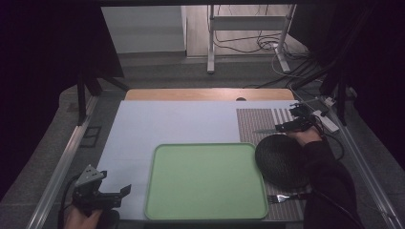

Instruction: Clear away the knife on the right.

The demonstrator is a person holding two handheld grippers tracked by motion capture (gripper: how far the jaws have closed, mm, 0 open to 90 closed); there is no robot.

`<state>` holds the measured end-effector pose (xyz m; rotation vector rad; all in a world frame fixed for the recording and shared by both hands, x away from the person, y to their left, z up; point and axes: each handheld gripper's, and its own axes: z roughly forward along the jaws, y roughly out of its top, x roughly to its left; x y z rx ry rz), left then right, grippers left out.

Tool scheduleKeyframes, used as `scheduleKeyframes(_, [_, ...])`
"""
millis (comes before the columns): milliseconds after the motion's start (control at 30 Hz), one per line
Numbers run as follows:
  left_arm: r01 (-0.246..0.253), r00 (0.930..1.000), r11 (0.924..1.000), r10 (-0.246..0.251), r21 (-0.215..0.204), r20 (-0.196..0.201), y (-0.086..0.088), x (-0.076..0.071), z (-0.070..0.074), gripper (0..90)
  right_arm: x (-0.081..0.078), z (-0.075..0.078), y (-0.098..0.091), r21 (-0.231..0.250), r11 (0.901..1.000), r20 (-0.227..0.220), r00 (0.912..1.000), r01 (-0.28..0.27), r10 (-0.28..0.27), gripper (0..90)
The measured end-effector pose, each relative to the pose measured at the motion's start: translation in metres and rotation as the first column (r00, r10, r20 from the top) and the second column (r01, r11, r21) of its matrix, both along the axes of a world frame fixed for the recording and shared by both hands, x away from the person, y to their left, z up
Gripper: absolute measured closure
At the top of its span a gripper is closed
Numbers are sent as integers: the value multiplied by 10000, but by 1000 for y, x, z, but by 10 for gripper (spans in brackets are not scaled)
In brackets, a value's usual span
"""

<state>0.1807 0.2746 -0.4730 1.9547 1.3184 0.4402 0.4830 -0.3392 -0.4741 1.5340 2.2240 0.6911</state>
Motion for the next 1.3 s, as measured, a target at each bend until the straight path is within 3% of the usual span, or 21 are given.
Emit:
scheduleKeyframes(167, [-3,10000,10000,3,15,-4,0,0,0,0,7,-5,-1,-254,9997,-116,9999,2,-5,18])
scheduleKeyframes(233, [1,10000,10000,-1,17,-10,0,1,0,0,9,-5,-3,-312,9995,-63,10000,0,-2,65])
scheduleKeyframes(267, [7,10000,10000,-7,25,-11,0,1,0,0,11,-3,-7,-229,9997,26,10000,50,-50,184])
scheduleKeyframes(333, [14,10000,10000,-14,32,-9,0,1,0,0,12,-3,-8,-209,9998,14,10000,36,-36,216])
scheduleKeyframes(367, [19,10000,10000,-19,36,-10,0,1,0,0,14,-1,-13,-109,9999,25,9999,116,-116,356])
scheduleKeyframes(400, [26,10000,10000,-26,43,-14,-1,1,0,0,14,-1,-13,-109,9999,25,9999,116,-116,356])
scheduleKeyframes(467, [45,10000,10000,-45,59,-15,-1,1,0,0,16,0,-17,-121,9999,-5,10000,78,-78,490])
scheduleKeyframes(567, [58,10000,10000,-58,77,-18,-1,1,0,0,19,-1,-23,-576,9983,-176,9998,-74,64,727])
scheduleKeyframes(667, [71,10000,9999,-71,96,-31,-2,2,0,0,22,-3,-31,-739,9972,-119,9999,-104,95,895])
scheduleKeyframes(1000, [72,9999,9999,-71,121,-75,-2,2,0,1,31,-20,-48,-929,9953,-433,9986,271,-313,895])
scheduleKeyframes(1300, [131,9999,9997,-130,216,-70,-3,2,0,4,19,-21,-58,-778,9969,-857,9961,132,-199,894])
